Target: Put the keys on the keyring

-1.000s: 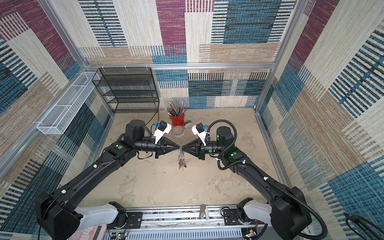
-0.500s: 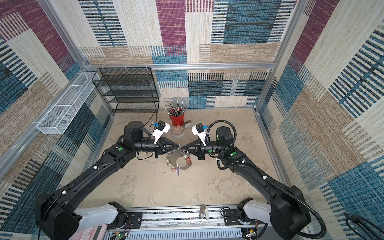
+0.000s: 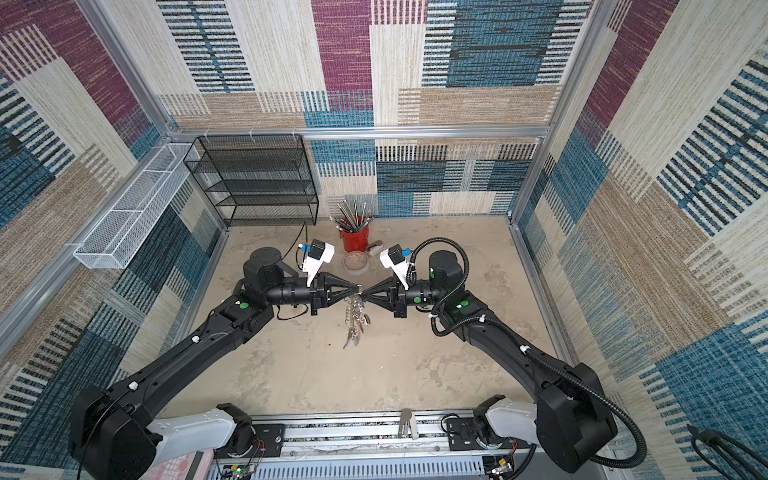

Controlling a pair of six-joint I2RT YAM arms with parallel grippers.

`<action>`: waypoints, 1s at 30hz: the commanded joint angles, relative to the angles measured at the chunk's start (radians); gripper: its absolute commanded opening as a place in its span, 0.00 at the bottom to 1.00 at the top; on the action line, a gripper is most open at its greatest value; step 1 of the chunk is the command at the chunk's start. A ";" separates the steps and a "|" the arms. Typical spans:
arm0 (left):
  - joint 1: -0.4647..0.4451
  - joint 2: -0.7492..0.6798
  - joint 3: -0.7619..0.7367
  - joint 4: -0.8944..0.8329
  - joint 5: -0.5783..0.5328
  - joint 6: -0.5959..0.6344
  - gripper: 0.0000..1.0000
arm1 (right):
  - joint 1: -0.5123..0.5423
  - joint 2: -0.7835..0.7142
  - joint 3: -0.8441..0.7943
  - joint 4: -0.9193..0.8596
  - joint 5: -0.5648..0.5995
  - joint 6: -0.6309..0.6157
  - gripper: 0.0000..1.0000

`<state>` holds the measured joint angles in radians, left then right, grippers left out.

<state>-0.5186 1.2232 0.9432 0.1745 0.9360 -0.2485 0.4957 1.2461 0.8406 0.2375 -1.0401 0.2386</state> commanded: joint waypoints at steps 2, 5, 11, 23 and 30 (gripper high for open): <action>-0.004 0.013 -0.026 0.164 0.029 -0.073 0.00 | 0.004 0.002 0.015 -0.001 -0.005 0.000 0.12; -0.006 0.023 -0.044 0.221 0.029 -0.109 0.00 | 0.004 -0.002 0.022 -0.007 0.013 0.001 0.12; -0.016 0.043 -0.071 0.300 0.031 -0.157 0.00 | 0.004 -0.009 0.022 -0.019 0.050 0.000 0.17; -0.019 0.040 -0.115 0.365 0.000 -0.190 0.00 | -0.014 -0.061 0.015 -0.110 0.172 -0.030 0.33; -0.020 0.044 -0.122 0.393 0.004 -0.207 0.00 | -0.062 -0.131 -0.016 -0.125 0.147 -0.006 0.39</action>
<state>-0.5385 1.2697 0.8261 0.4969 0.9230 -0.4370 0.4397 1.1347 0.8280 0.1066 -0.8898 0.2207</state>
